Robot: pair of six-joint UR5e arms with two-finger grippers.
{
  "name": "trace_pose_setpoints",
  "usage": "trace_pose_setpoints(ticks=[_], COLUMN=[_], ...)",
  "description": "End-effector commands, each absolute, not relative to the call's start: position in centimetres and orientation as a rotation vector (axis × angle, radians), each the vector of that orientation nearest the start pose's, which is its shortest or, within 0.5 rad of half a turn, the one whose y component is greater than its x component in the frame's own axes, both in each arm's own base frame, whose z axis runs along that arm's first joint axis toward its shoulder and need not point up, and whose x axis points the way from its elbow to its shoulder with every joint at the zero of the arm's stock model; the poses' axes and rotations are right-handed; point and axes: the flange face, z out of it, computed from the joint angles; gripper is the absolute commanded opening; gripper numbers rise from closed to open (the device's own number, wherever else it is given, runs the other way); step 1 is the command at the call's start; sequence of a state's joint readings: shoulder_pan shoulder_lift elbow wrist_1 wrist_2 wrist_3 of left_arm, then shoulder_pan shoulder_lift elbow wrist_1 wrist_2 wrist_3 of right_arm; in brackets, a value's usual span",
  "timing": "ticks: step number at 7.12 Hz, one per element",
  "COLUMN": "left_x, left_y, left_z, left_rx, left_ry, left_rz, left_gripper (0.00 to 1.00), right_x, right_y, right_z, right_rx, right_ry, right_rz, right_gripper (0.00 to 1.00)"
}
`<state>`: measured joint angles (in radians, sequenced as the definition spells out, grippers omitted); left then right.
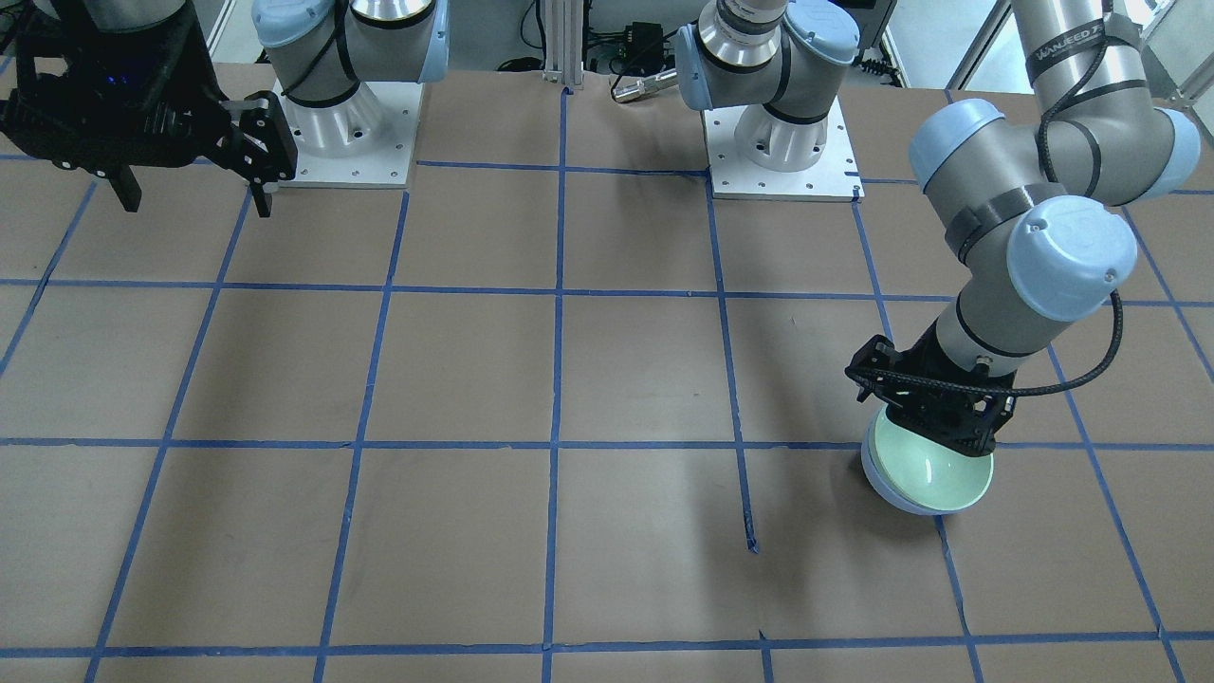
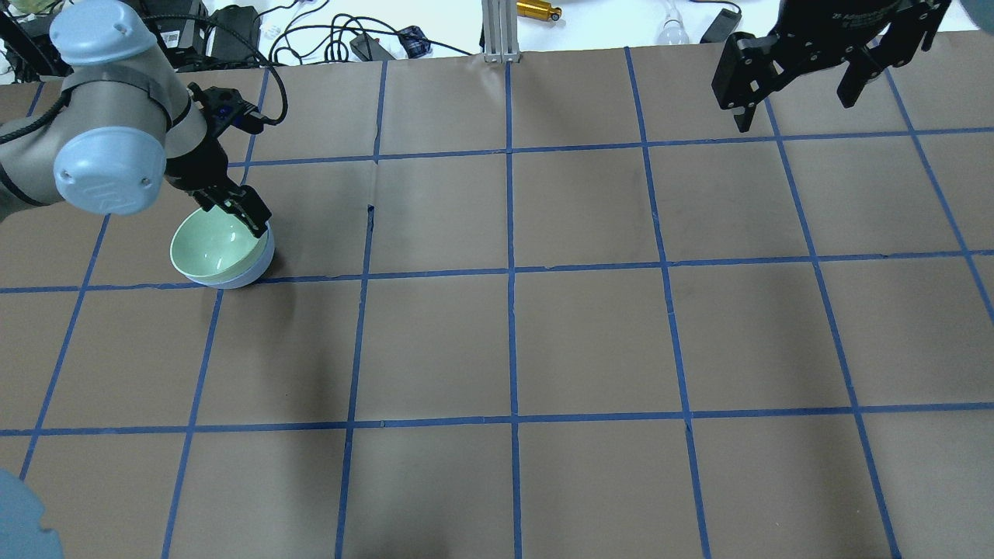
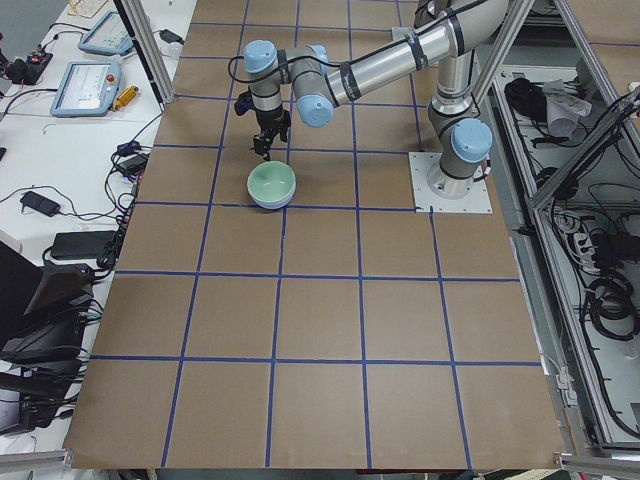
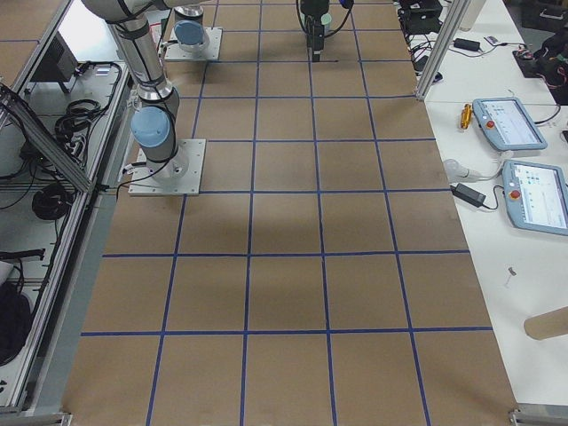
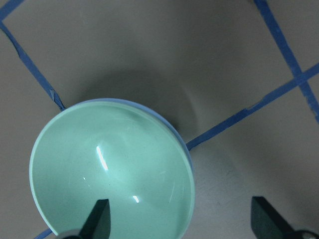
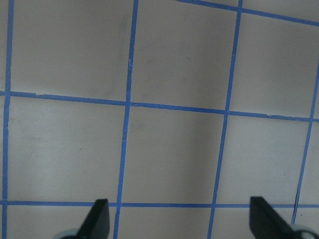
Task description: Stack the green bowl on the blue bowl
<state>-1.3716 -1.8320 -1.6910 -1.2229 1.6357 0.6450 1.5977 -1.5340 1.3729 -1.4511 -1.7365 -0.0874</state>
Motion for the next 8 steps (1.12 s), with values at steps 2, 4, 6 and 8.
trace_pose_setpoints(ticks=[2,4,6,8], left_x=[-7.3,-8.8,-9.4,-11.4], left_y=[-57.6,-56.4,-55.1,-53.1], left_z=[36.8,39.5,42.3,45.3], left_rx=[0.291,0.260,0.130,0.108], left_ry=[3.094,3.090,3.122,3.132], left_rz=[0.003,-0.045,-0.069,-0.117], left_gripper=[1.00,1.00,1.00,1.00], right_x=[13.0,13.1,13.0,13.0], right_y=[-50.3,-50.3,-50.3,-50.3], right_z=[55.6,55.6,55.6,55.6], right_rx=[-0.182,-0.184,-0.182,-0.182], right_ry=[3.303,3.303,3.303,3.303], right_rz=[-0.060,-0.060,-0.060,-0.060], right_gripper=[1.00,1.00,1.00,1.00])
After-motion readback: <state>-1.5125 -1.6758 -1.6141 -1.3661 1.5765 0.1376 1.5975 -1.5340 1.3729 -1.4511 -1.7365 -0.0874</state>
